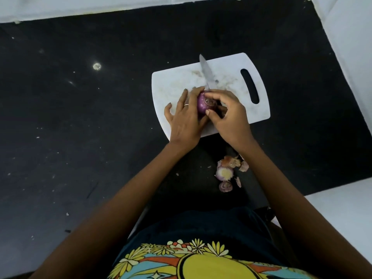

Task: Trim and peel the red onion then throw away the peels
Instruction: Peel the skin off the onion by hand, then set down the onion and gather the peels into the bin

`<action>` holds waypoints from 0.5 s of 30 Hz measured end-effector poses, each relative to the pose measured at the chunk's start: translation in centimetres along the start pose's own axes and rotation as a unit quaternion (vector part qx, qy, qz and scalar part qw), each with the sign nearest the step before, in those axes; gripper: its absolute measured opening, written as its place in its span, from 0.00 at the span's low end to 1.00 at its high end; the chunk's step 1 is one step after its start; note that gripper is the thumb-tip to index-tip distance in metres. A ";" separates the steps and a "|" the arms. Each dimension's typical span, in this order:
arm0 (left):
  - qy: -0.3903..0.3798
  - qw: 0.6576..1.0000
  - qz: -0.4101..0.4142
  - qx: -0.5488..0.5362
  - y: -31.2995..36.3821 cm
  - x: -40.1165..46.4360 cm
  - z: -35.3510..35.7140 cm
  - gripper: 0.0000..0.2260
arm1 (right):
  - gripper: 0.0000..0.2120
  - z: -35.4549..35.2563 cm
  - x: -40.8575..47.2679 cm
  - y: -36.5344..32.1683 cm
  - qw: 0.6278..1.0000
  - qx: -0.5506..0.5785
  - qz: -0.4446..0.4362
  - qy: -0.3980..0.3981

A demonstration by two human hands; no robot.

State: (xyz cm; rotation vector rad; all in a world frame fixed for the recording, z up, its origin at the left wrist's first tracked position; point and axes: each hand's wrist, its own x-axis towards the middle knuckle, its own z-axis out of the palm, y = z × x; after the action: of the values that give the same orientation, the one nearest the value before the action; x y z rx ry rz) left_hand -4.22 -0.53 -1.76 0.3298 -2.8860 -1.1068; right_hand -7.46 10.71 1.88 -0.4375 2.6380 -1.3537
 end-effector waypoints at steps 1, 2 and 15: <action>-0.010 1.000 0.001 0.013 0.0 0.1 0.2 0.26 | 0.20 0.0 0.0 0.1 1.000 -0.009 -0.006 0.001; -0.020 0.999 0.002 0.026 -0.1 0.1 0.3 0.27 | 0.20 0.1 0.0 0.3 1.000 -0.020 -0.009 0.003; -0.014 0.999 0.001 0.051 0.0 -1.0 -0.6 0.35 | 0.16 -1.9 -1.5 0.0 0.998 -0.041 -0.003 0.057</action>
State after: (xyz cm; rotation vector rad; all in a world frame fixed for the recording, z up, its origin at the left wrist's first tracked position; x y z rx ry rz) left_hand -3.21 -0.74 -1.30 0.3175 -2.9738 -0.9735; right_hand -6.52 12.71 2.97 -0.3904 2.7949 -1.3121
